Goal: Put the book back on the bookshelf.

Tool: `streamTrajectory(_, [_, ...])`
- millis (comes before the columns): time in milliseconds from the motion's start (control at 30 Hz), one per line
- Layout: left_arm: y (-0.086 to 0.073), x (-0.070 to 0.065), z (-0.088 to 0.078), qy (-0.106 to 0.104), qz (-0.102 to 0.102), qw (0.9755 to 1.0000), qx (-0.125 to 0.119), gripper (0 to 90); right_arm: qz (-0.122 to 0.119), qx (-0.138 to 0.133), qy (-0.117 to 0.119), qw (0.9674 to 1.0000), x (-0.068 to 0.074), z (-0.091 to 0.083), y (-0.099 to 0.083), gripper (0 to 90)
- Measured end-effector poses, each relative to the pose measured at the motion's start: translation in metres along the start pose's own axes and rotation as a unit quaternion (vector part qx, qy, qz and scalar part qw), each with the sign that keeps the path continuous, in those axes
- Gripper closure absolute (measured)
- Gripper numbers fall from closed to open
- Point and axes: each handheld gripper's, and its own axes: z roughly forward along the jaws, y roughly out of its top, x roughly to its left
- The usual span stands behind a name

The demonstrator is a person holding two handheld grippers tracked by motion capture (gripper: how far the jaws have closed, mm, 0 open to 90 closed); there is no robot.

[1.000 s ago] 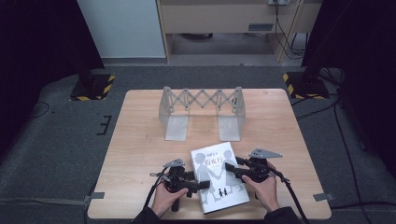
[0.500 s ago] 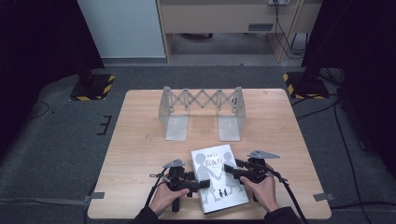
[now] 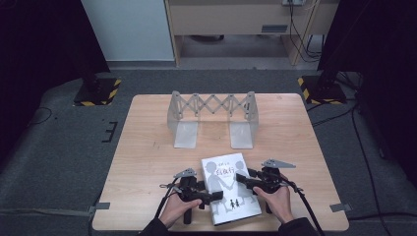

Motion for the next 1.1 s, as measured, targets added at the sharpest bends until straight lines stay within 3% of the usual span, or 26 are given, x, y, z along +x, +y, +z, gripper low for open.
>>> streamTrajectory(67, [0.000,-0.001,0.000,0.004,-0.005,1.0000,-0.002,0.0,0.001,-0.002,0.001,1.0000,0.000,0.000,-0.001,41.5])
streamTrajectory(133, [-0.001,-0.001,0.000,0.010,0.004,0.9999,-0.001,0.3,0.003,-0.004,0.002,1.0000,-0.001,0.000,-0.001,41.6])
streamTrajectory(200, [-0.001,0.000,-0.001,0.013,0.009,0.9999,0.000,2.6,0.003,-0.004,0.003,1.0000,-0.001,0.000,-0.001,41.7])
streamTrajectory(233, [0.000,0.000,-0.002,0.015,0.011,0.9998,0.003,8.0,0.010,-0.004,0.006,0.9999,-0.002,0.000,-0.002,42.0])
streamTrajectory(367, [0.001,0.004,-0.005,0.010,0.000,1.0000,-0.001,11.9,0.019,-0.006,0.011,0.9997,-0.001,0.001,-0.002,43.2])
streamTrajectory(633, [0.004,0.005,-0.006,0.009,0.002,0.9998,0.016,13.2,0.011,-0.015,0.015,0.9997,0.000,0.001,-0.002,45.9])
streamTrajectory(733, [0.006,0.006,-0.008,0.006,0.001,0.9998,0.021,14.5,0.006,-0.021,0.018,0.9996,0.000,-0.002,0.000,50.8])
streamTrajectory(967, [0.009,0.003,-0.014,0.001,0.004,1.0000,-0.002,20.8,0.009,-0.040,0.028,0.9988,0.001,-0.005,0.002,52.7])
streamTrajectory(1100, [0.015,-0.002,-0.018,0.010,0.027,0.9995,-0.014,22.2,0.005,-0.059,0.032,0.9977,0.003,-0.008,0.005,54.4])
